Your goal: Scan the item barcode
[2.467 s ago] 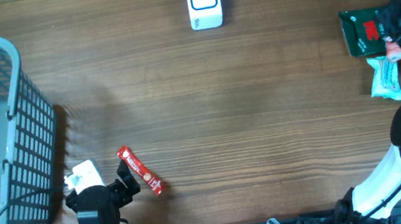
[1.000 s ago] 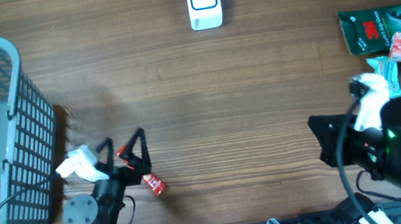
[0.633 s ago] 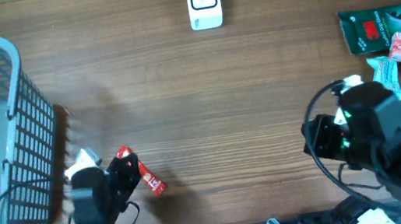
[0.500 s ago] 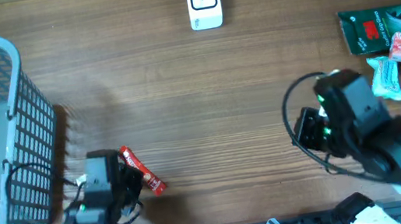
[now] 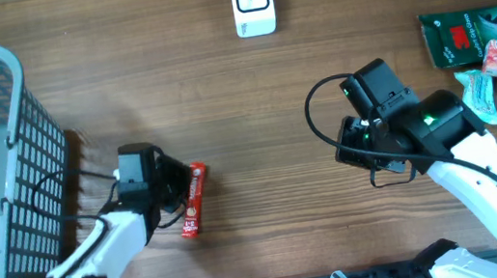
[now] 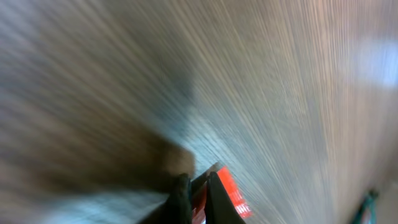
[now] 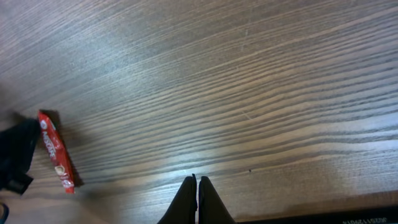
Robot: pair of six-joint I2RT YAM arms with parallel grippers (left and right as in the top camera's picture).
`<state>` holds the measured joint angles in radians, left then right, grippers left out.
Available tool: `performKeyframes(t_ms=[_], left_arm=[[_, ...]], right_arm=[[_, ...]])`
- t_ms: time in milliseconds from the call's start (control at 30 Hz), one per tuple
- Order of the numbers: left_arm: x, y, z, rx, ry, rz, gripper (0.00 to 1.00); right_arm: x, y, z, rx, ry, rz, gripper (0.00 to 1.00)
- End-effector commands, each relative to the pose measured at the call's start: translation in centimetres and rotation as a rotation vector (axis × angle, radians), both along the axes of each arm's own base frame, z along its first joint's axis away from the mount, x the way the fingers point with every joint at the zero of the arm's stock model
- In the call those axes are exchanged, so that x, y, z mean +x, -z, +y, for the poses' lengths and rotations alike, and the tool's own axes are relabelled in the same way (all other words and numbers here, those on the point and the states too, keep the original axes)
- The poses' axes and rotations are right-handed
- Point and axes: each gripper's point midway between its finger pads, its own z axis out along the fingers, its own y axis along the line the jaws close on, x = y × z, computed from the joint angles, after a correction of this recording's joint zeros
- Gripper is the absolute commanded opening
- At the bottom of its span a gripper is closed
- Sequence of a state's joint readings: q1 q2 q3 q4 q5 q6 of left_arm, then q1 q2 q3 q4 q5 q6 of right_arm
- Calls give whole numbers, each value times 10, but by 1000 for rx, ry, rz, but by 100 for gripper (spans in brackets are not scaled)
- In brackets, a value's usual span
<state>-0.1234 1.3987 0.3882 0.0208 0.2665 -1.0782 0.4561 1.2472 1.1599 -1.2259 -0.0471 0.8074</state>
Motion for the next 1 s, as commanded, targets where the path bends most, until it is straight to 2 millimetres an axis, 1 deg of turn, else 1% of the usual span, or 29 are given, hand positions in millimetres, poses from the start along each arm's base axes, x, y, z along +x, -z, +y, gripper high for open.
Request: performKeyframes(t_ms=[0,33,67,133,167,200,233,300,333,367,400,433,467,500,533,567,667,767,833,867,933,967], left_arm=[[-29,19,-40,-78,165,85,4],[-39,25,-44,-51,149,130,4],[-42,26,-46,-29,138,137,4],[-37,17,-49,2,159,86,4],[-29,8,-49,23,175,33,4],[-20,-6,-48,47,199,-34,4],[-9,-26,-46,90,225,-110,4],[4,-61,-31,209,218,-190,4],[8,-86,-14,304,180,-213,4],[8,-102,3,388,129,-207,4],[3,-109,19,459,91,-182,4],[-5,-109,30,505,69,-137,4],[-20,-99,38,526,48,-54,4],[-34,-87,43,543,48,28,4],[-42,-77,46,556,52,91,4],[-45,-69,46,560,65,127,4],[-58,-37,32,502,132,276,4],[-74,-13,22,446,159,411,4],[-87,0,15,421,192,496,4],[-96,3,9,392,218,539,4],[-108,2,-4,335,259,575,4],[-113,1,-17,283,292,586,4]], right_arm=[[-1,1,-3,-15,7,1,5],[-2,2,-3,-17,7,5,4],[-2,2,-4,-17,7,6,4],[-3,2,-4,-19,7,9,4],[-3,2,-4,-19,7,9,4],[-3,2,-4,-19,7,8,4],[-3,2,-4,-19,7,8,5],[-3,2,-4,-19,7,8,4],[-3,2,-4,-19,7,8,5],[-3,2,-4,-19,7,8,4],[-3,2,-4,-19,7,8,4],[-3,2,-4,-19,7,9,4],[-3,2,-4,-18,8,9,4],[-2,2,-4,-18,8,8,4],[-2,2,-4,-17,8,5,5],[-2,2,-3,-17,8,5,4],[-3,2,-4,-20,7,12,4],[-3,2,-4,-20,7,12,4],[-3,2,-4,-21,7,12,4],[-3,2,-4,-21,7,12,4],[-3,2,-5,-25,8,9,4],[-3,2,-6,-30,10,7,4]])
